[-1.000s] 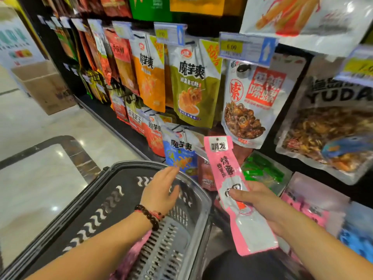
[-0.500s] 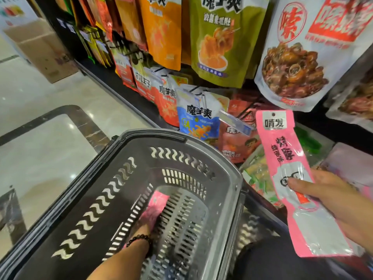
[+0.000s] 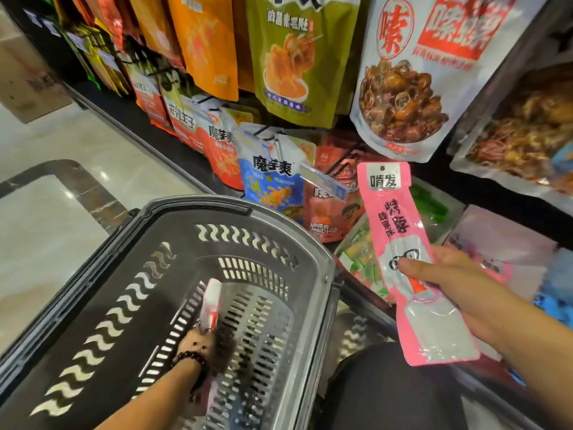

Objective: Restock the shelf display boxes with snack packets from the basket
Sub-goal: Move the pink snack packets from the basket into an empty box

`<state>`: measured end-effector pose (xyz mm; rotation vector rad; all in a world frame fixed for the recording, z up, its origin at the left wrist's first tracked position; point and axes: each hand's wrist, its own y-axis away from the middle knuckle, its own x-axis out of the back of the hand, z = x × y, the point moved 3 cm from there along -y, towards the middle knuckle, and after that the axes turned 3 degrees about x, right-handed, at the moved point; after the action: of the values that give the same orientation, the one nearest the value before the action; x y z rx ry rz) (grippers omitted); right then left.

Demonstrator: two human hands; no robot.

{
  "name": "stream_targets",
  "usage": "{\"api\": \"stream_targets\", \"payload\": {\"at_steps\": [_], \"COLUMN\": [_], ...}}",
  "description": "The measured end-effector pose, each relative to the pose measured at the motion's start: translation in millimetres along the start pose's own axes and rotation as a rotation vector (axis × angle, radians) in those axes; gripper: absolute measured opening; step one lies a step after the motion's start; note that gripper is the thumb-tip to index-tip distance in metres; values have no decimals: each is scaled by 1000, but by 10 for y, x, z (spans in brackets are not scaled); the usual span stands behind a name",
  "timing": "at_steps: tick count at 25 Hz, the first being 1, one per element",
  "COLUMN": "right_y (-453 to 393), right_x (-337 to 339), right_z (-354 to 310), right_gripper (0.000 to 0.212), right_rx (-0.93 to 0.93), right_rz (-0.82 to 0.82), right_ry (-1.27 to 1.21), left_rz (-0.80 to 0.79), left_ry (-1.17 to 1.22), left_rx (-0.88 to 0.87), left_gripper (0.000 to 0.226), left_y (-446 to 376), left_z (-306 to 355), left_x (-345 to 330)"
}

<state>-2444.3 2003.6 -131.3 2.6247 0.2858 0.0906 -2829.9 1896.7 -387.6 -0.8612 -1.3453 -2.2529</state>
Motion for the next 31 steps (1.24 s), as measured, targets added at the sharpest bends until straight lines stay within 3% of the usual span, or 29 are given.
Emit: {"api": "stream_targets", "payload": {"at_steps": [1, 3, 7, 9, 11, 16, 20, 24, 29, 31], "right_y": [-23, -46, -92, -100, -93, -26, -21, -28, -296, -504], "right_x": [-6, 1, 94, 164, 264, 765, 1205, 1544, 1791, 1812], "right_z": [1, -18, -27, 2, 55, 280, 570, 930, 1113, 1151], "right_gripper": [24, 15, 11, 14, 18, 26, 26, 35, 41, 49], "right_rx": [9, 20, 24, 33, 48, 70, 65, 23, 112, 142], "right_rz": [0, 14, 24, 35, 50, 178, 386, 541, 760, 784], "right_ry": [-15, -37, -51, -63, -95, -222, -336, -395, -154, -55], "left_rz": [9, -120, -668, -814, -847, -1012, -1004, -808, -743, -743], "left_ry": [66, 356, 768, 761, 733, 615, 472, 257, 244, 232], "left_rx": [-5, -10, -185, -330, -435, -445, -405, -597, -700, -731], "left_gripper": [38, 26, 27, 35, 36, 40, 34, 22, 68, 64], "left_y": [100, 412, 1413, 1881, 2217, 2665, 2590, 2419, 2190, 2074], "left_z": [143, 418, 1020, 1361, 1685, 2417, 2932, 3352, 3578, 3612], "left_x": [88, 314, 795, 854, 741, -94, -798, -1311, -1815, -1994]}}
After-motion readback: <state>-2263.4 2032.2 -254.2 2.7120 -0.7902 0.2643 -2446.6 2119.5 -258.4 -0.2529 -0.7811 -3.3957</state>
